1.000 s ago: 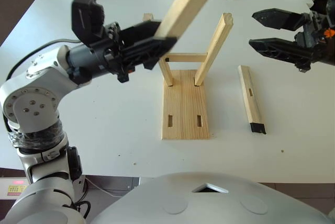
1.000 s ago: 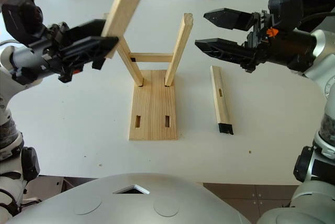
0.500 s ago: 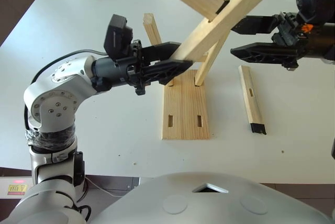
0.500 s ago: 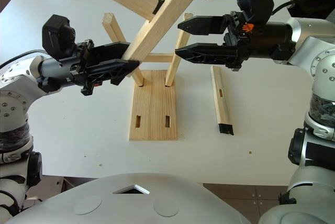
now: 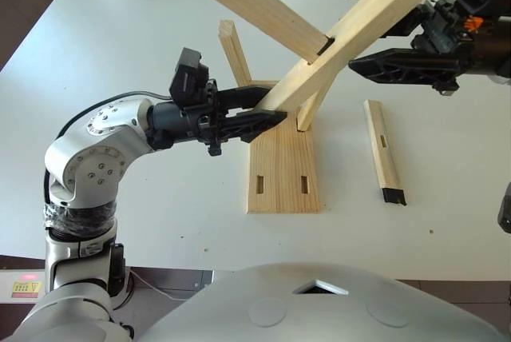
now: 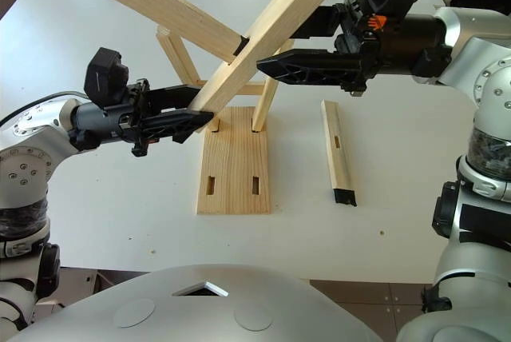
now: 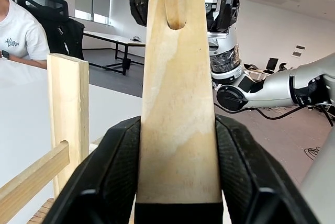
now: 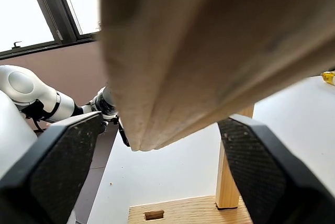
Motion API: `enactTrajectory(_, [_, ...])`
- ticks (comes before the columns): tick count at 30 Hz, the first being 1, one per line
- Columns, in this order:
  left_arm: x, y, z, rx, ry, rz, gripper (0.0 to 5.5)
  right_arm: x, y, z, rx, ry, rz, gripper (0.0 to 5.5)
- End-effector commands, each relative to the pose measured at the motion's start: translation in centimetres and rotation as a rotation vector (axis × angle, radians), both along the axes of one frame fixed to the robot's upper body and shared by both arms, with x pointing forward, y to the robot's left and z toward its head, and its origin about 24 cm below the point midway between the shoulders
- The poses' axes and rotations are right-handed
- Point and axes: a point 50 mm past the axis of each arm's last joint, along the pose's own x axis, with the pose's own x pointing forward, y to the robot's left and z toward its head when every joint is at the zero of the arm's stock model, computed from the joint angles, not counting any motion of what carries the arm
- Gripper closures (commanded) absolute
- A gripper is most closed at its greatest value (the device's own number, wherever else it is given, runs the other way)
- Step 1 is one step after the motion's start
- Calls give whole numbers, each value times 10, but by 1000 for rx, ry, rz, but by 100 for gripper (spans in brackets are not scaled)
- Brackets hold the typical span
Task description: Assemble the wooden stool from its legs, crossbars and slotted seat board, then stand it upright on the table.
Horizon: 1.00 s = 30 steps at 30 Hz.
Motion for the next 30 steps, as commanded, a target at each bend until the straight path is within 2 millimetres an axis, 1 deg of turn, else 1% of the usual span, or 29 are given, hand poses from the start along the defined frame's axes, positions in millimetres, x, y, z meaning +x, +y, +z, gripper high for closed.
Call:
enactTrajectory(1, [-2, -7, 7, -7, -32, -46, 349, 1, 5, 2, -20, -17, 9, 151])
enactTrajectory(11, [-2, -8, 1, 23, -13, -70, 349, -2, 9, 1, -50, -30, 50, 151])
enactTrajectory(22, [1, -6, -5, 36, 3, -56, 349, -2, 9, 1, -60, -50, 66, 308])
enactTrajectory(23, [1, -5, -5, 36, 3, -53, 349, -2, 9, 1, -62, -51, 68, 329])
enactTrajectory(25, [3, -4, -6, 39, 4, -49, 349, -2, 9, 1, -65, -53, 72, 342])
enactTrajectory(30, [4, -2, -10, 49, 11, -47, 349, -3, 10, 1, -75, -64, 83, 343])
